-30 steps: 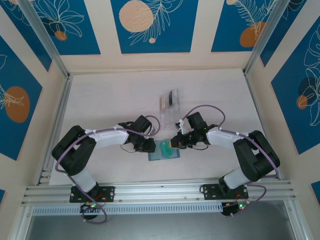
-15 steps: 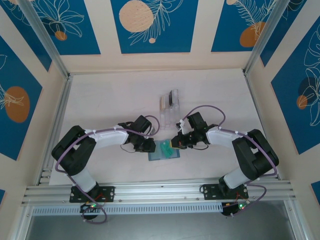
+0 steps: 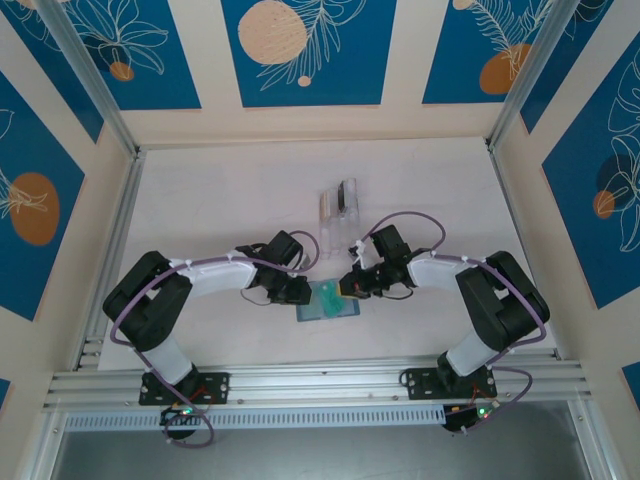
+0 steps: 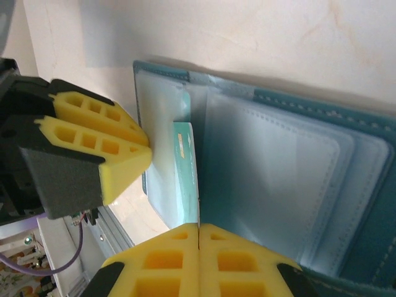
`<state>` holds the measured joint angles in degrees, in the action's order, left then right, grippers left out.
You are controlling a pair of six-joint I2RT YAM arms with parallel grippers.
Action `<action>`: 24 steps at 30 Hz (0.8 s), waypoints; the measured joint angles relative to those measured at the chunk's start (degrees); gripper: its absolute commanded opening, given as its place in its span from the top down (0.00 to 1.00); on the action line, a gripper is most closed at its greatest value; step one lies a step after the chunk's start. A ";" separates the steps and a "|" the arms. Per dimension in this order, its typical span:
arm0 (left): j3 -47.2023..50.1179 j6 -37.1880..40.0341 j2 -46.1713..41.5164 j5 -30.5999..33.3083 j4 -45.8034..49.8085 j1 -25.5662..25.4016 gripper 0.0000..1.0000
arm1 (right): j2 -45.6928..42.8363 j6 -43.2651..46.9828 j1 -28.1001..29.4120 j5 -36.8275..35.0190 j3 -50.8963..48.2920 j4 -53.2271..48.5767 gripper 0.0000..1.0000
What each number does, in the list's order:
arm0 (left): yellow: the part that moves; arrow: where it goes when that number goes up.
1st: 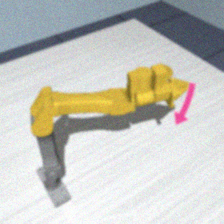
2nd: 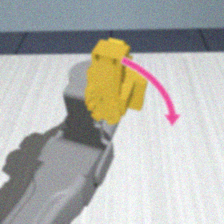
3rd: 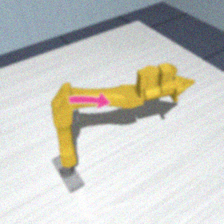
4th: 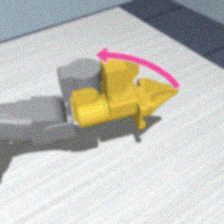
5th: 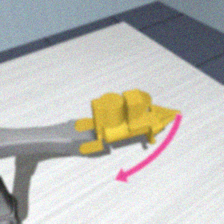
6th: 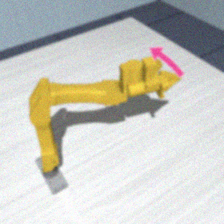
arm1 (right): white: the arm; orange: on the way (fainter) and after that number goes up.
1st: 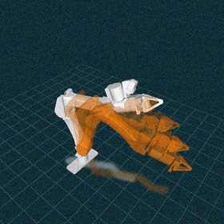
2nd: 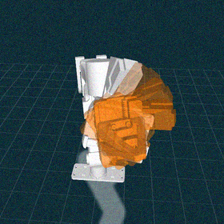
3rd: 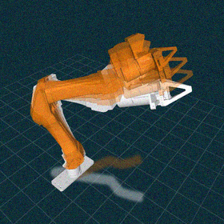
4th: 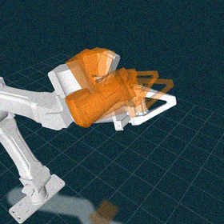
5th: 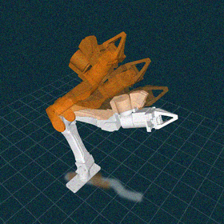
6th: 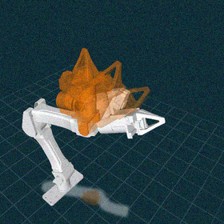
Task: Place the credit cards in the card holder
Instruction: Insert the credit card into the card slot.
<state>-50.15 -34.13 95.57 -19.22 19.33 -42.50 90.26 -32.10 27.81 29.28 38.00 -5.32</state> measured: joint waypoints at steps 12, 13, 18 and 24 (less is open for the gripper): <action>0.28 -0.02 -0.17 -0.22 -0.39 0.00 0.82 | 0.55 -5.92 3.32 -5.55 0.00 6.88 1.00; 0.28 -0.02 -0.17 -0.22 -0.39 0.00 0.82 | 0.74 -6.36 3.89 -6.12 0.00 7.43 1.00; 0.31 -0.02 -0.20 -0.24 -0.44 0.00 0.82 | 0.85 -8.02 6.01 -8.02 -0.17 9.07 1.00; 0.42 -0.28 -0.26 -0.44 -0.55 0.00 0.82 | 1.11 -9.55 8.76 -9.90 -0.28 10.75 1.00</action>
<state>-49.74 -34.41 95.31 -19.66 18.79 -42.50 91.37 -41.65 36.58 19.38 37.71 5.43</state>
